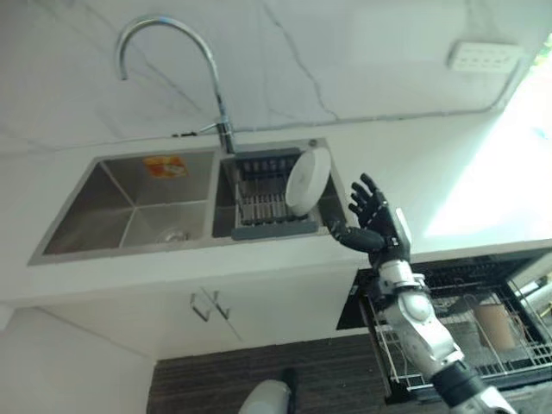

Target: Place the dishes in the dishwasher.

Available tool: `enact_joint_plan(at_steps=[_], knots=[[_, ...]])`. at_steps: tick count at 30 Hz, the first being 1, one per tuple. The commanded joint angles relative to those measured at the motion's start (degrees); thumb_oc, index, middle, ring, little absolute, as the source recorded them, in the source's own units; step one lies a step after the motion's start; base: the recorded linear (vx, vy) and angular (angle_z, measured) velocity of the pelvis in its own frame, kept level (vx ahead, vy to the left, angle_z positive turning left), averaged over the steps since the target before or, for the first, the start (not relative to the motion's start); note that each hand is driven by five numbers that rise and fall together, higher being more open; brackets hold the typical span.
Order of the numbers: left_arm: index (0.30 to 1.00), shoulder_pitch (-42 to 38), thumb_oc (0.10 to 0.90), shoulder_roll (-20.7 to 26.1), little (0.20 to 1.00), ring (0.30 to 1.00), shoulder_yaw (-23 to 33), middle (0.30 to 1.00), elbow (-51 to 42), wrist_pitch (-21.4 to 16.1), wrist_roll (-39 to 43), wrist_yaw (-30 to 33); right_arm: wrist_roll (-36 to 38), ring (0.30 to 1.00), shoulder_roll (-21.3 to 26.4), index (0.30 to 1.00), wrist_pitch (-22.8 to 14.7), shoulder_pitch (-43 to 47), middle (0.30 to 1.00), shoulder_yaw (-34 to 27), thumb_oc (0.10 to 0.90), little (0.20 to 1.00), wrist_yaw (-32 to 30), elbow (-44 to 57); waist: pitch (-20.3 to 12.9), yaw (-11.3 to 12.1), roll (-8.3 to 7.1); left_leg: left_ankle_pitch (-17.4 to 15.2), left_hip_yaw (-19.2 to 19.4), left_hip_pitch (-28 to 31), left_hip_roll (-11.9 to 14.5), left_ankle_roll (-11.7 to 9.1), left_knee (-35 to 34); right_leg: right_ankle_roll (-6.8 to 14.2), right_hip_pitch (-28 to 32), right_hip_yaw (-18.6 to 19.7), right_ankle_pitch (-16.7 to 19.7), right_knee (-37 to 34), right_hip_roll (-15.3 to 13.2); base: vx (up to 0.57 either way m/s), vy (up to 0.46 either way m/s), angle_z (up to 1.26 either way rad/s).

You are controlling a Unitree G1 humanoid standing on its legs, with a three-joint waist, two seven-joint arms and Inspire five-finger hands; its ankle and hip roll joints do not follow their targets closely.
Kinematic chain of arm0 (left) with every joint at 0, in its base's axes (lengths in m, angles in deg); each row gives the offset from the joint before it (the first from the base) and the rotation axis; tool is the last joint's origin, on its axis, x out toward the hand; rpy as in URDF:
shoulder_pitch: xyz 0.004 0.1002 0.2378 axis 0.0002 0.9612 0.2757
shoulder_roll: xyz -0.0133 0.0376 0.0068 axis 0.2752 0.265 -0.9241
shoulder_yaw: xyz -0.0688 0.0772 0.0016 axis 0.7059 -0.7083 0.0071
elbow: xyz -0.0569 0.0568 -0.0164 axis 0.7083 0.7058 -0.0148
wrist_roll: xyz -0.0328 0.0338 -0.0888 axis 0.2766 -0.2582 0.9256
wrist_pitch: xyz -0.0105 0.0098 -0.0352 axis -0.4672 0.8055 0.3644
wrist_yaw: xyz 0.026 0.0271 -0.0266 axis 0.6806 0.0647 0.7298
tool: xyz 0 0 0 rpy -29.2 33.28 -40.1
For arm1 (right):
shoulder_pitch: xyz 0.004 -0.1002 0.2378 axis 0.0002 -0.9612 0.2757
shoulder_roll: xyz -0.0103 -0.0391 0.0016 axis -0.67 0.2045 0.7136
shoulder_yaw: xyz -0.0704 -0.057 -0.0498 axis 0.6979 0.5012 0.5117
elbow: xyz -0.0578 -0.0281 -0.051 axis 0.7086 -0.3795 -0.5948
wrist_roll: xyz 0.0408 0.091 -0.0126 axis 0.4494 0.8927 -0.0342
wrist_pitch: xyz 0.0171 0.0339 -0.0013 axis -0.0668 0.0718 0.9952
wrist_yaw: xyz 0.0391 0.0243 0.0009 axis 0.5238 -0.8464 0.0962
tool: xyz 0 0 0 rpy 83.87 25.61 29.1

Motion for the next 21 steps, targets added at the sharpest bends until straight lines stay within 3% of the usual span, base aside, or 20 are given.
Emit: enact_joint_plan(at_steps=[1,14,21], knots=[[0.900,-1.04,0.800,0.33,0.900,0.900,-2.13,0.900,1.44,-1.12,-4.15,0.92,0.27,0.900,-0.09,0.900,-3.52,7.56,0.900,-3.98,0.800,0.900,-2.17,3.23,-0.10,0.14,-0.46,-10.58,-0.90,1.29,2.41,-3.00,4.90,0.71,2.16,-1.58,2.07,-5.04,0.76,0.09,0.045,0.06],[0.900,-0.42,0.800,2.79,0.900,0.900,-4.96,0.900,0.49,-2.11,-9.48,0.15,0.26,0.900,0.63,0.900,0.13,15.52,0.900,-7.98,0.800,0.900,-10.73,-1.35,1.50,1.83,-1.00,-10.98,-1.16,1.26,1.75,-1.97,4.90,1.35,1.21,-1.90,3.10,-5.04,-0.55,0.11,0.039,0.01],[0.900,-0.58,0.800,3.38,0.900,0.900,-6.27,0.900,-0.46,-2.11,-8.51,-0.31,3.34,0.900,0.81,0.900,1.68,18.52,0.900,-8.82,0.800,0.900,-10.77,-4.16,2.77,2.55,-0.42,-10.93,-2.46,1.06,1.10,-1.57,4.90,1.50,0.82,-1.84,3.74,-5.04,-1.08,0.05,-0.001,0.01]])
